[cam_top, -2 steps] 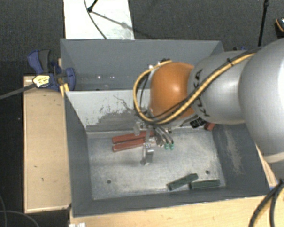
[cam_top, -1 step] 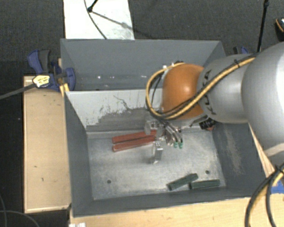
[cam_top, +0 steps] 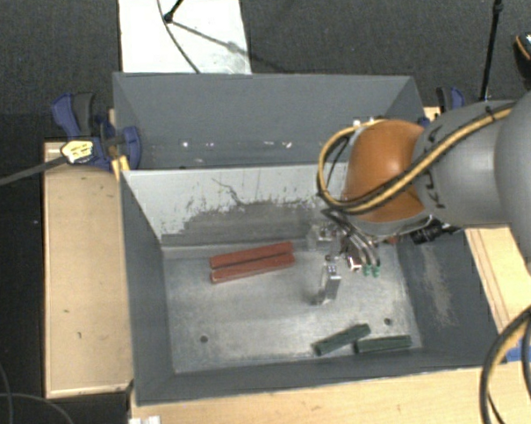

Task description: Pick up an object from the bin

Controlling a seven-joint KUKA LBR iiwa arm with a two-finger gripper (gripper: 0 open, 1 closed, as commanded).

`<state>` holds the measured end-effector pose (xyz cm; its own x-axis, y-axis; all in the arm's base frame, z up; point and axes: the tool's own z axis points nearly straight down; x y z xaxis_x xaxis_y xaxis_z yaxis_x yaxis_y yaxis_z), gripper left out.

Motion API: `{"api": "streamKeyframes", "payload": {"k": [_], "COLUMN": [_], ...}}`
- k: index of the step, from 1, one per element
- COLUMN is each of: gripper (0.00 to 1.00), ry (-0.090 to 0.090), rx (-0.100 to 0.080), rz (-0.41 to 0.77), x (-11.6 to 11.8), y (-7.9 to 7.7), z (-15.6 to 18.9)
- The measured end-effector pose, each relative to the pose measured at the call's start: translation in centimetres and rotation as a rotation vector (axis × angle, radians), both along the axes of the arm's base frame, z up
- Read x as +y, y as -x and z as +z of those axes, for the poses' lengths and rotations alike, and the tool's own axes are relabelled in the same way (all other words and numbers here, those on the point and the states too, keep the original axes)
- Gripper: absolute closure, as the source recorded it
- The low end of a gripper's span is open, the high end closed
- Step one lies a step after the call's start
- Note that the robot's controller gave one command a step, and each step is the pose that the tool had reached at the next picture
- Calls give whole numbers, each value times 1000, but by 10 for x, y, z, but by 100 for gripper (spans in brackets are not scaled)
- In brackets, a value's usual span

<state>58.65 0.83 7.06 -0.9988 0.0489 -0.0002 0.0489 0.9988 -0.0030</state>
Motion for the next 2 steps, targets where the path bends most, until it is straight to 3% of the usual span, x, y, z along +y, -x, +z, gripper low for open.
{"api": "streamKeyframes", "payload": {"k": [1,2], "gripper": [0,0], "ry": [-8,-8], "rx": [0,-6], "rz": [-50,29], "x": [93,165], "y": [37,7], "z": [9,0]}}
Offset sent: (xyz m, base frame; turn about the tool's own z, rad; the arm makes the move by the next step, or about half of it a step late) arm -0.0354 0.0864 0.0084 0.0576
